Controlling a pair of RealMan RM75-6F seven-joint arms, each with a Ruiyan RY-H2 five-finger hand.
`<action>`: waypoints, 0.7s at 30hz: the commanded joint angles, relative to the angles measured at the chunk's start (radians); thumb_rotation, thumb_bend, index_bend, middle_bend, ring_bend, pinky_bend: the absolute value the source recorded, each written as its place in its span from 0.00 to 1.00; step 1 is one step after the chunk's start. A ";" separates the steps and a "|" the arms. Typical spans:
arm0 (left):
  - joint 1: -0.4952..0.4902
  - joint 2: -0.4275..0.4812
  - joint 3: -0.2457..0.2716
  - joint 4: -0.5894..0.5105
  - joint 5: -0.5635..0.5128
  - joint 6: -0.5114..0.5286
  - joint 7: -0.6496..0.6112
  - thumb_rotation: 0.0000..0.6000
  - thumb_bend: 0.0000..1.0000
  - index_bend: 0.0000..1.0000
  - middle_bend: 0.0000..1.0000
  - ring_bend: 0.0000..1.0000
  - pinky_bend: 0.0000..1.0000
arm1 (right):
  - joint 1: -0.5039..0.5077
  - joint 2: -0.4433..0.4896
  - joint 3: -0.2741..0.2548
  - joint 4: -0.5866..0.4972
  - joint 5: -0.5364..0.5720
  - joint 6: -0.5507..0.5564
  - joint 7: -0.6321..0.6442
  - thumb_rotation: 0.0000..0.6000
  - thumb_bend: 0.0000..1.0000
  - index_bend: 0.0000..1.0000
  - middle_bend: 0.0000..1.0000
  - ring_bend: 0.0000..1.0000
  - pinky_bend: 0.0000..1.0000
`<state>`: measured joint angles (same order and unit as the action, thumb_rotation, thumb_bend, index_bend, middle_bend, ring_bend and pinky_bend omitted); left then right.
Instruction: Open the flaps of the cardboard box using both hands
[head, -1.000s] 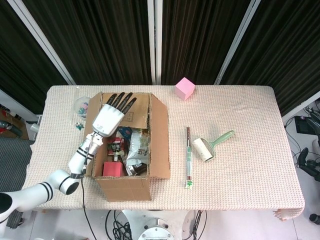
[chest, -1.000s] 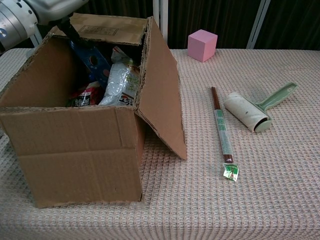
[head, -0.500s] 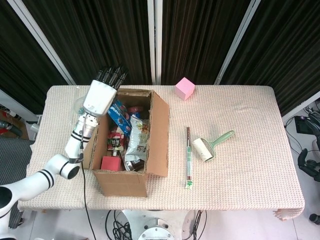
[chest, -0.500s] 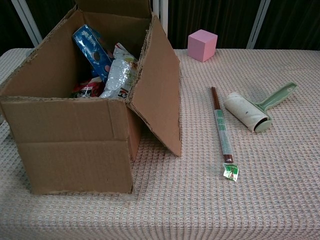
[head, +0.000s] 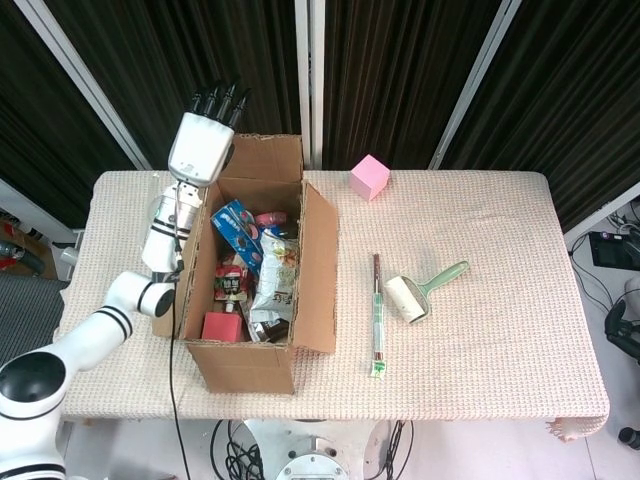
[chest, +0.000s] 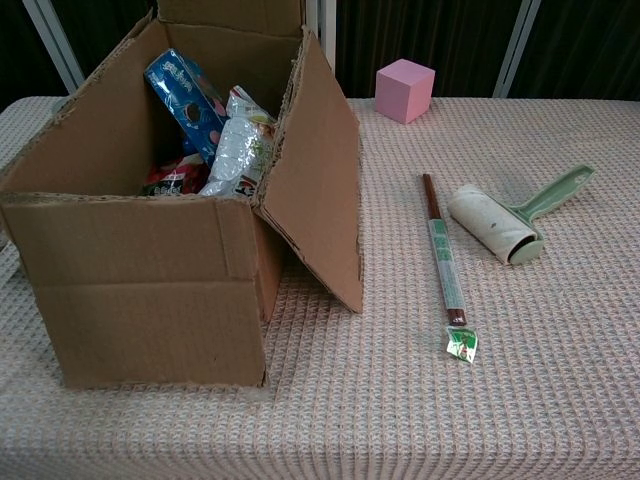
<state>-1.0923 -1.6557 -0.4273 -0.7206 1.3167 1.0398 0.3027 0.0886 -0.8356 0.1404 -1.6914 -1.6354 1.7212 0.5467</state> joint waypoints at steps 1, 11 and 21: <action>-0.062 -0.085 -0.007 0.136 -0.034 -0.040 -0.063 1.00 0.28 0.00 0.00 0.08 0.20 | -0.003 0.004 0.003 0.004 0.007 0.003 0.009 1.00 0.66 0.00 0.00 0.00 0.00; -0.133 -0.215 -0.025 0.362 -0.110 -0.123 -0.132 1.00 0.16 0.00 0.00 0.08 0.19 | 0.004 0.003 0.001 0.003 0.000 -0.013 -0.001 1.00 0.65 0.00 0.00 0.00 0.00; -0.140 -0.224 0.001 0.410 -0.111 -0.136 -0.202 1.00 0.00 0.00 0.00 0.08 0.19 | 0.009 -0.006 0.006 0.022 0.012 -0.026 -0.069 1.00 0.01 0.00 0.00 0.00 0.00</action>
<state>-1.2321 -1.8793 -0.4262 -0.3114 1.2060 0.9038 0.1014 0.0974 -0.8401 0.1457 -1.6700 -1.6216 1.6944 0.4849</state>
